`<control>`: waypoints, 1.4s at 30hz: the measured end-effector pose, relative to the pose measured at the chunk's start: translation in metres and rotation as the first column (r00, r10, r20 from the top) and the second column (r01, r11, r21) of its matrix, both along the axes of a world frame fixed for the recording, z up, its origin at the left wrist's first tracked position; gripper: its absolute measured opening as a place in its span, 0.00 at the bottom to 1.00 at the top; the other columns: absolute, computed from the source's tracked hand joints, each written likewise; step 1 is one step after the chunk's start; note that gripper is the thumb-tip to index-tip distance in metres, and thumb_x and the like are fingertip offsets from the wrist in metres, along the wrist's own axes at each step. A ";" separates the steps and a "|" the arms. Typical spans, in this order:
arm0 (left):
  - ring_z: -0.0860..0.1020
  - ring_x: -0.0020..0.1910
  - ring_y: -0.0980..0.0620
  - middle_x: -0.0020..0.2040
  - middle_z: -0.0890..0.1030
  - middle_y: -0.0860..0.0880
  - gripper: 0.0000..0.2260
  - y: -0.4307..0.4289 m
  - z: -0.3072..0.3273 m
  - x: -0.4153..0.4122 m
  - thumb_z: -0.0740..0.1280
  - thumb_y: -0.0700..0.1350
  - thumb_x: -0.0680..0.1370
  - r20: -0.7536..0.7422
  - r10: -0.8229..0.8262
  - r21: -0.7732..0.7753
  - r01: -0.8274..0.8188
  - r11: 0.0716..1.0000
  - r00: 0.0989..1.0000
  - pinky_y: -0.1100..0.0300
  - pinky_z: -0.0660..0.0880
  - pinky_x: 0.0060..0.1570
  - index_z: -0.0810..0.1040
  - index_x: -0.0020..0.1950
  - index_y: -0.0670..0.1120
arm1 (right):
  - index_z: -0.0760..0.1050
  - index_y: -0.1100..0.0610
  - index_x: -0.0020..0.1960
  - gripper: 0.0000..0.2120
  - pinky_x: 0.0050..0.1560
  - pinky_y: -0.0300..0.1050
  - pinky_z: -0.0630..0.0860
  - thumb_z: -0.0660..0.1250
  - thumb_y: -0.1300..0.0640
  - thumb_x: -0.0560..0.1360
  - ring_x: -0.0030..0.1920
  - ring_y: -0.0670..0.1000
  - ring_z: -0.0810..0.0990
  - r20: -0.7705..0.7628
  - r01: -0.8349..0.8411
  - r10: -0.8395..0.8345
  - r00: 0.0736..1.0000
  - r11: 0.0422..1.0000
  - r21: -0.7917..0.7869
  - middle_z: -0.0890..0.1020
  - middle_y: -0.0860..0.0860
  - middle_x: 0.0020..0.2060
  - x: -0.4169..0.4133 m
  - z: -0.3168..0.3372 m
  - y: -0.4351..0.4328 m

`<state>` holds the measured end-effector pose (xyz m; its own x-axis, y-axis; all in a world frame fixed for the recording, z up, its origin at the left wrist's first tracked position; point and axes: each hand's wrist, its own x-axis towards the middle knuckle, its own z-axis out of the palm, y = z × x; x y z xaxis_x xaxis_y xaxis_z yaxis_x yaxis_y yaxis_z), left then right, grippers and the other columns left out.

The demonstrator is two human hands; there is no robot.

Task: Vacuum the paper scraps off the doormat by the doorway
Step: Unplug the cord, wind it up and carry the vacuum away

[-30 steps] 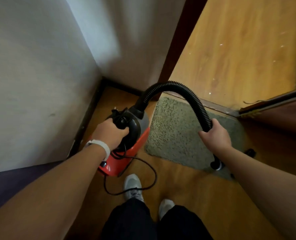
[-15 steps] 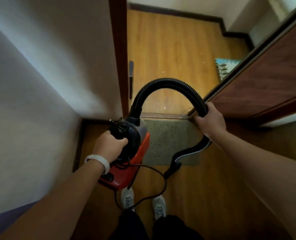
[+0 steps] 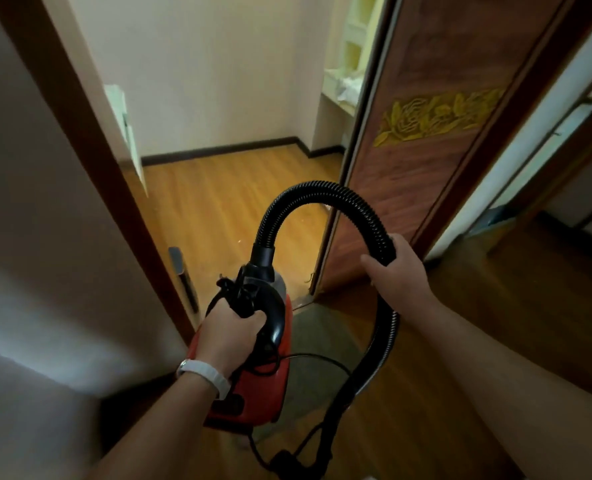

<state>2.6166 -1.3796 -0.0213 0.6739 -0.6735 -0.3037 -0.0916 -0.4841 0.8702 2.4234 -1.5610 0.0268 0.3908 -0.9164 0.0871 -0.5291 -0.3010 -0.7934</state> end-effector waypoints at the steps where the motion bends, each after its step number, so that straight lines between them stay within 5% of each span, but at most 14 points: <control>1: 0.73 0.28 0.40 0.27 0.73 0.44 0.08 -0.009 0.006 -0.006 0.66 0.42 0.72 -0.011 -0.033 -0.021 0.033 0.999 0.999 0.52 0.71 0.32 0.70 0.34 0.46 | 0.70 0.44 0.49 0.08 0.39 0.45 0.75 0.69 0.50 0.75 0.40 0.50 0.80 0.021 0.021 -0.022 1.000 1.000 0.010 0.79 0.50 0.40 -0.009 0.007 0.000; 5: 0.72 0.25 0.47 0.25 0.71 0.47 0.09 -0.045 0.026 -0.037 0.65 0.40 0.73 -0.006 -0.121 -0.069 0.120 0.990 0.993 0.54 0.71 0.29 0.69 0.34 0.45 | 0.71 0.47 0.55 0.09 0.32 0.34 0.72 0.69 0.50 0.77 0.34 0.46 0.80 0.107 0.110 -0.117 0.987 0.991 0.070 0.80 0.52 0.40 -0.049 0.032 -0.004; 14: 0.74 0.25 0.49 0.27 0.75 0.48 0.06 -0.143 0.056 -0.146 0.65 0.43 0.73 0.060 -0.294 -0.094 0.299 0.950 0.954 0.54 0.74 0.30 0.75 0.43 0.40 | 0.71 0.46 0.58 0.10 0.32 0.37 0.74 0.67 0.48 0.79 0.33 0.47 0.80 0.201 0.259 -0.271 0.941 0.962 0.083 0.81 0.53 0.38 -0.172 0.060 -0.051; 20: 0.74 0.24 0.50 0.26 0.75 0.48 0.09 -0.215 0.078 -0.241 0.66 0.42 0.74 0.132 -0.368 -0.101 0.382 0.919 0.920 0.57 0.71 0.27 0.75 0.41 0.36 | 0.72 0.42 0.52 0.08 0.32 0.38 0.76 0.68 0.52 0.78 0.33 0.47 0.80 0.324 0.332 -0.344 0.881 0.939 0.094 0.81 0.53 0.38 -0.274 0.067 -0.106; 29: 0.74 0.24 0.48 0.25 0.75 0.46 0.11 -0.313 0.093 -0.370 0.68 0.39 0.73 0.144 -0.477 -0.139 0.495 0.857 0.867 0.60 0.68 0.24 0.73 0.31 0.42 | 0.73 0.46 0.58 0.11 0.31 0.36 0.76 0.69 0.56 0.78 0.32 0.47 0.79 0.464 0.423 -0.433 0.773 0.896 0.130 0.80 0.51 0.36 -0.413 0.067 -0.168; 42: 0.75 0.22 0.47 0.25 0.77 0.42 0.12 -0.445 0.065 -0.465 0.68 0.40 0.74 0.099 -0.644 -0.107 0.651 0.751 0.759 0.61 0.70 0.22 0.78 0.36 0.31 | 0.73 0.47 0.58 0.11 0.30 0.37 0.76 0.70 0.54 0.77 0.32 0.48 0.79 0.376 0.656 -0.662 0.648 0.736 0.166 0.81 0.55 0.39 -0.509 0.043 -0.241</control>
<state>2.1511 -1.8250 0.0440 0.0743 -0.9840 -0.1620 -0.3897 -0.1782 0.9036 1.9147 -1.8019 0.0697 -0.3814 -0.9214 0.0742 -0.2333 0.0182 -0.9722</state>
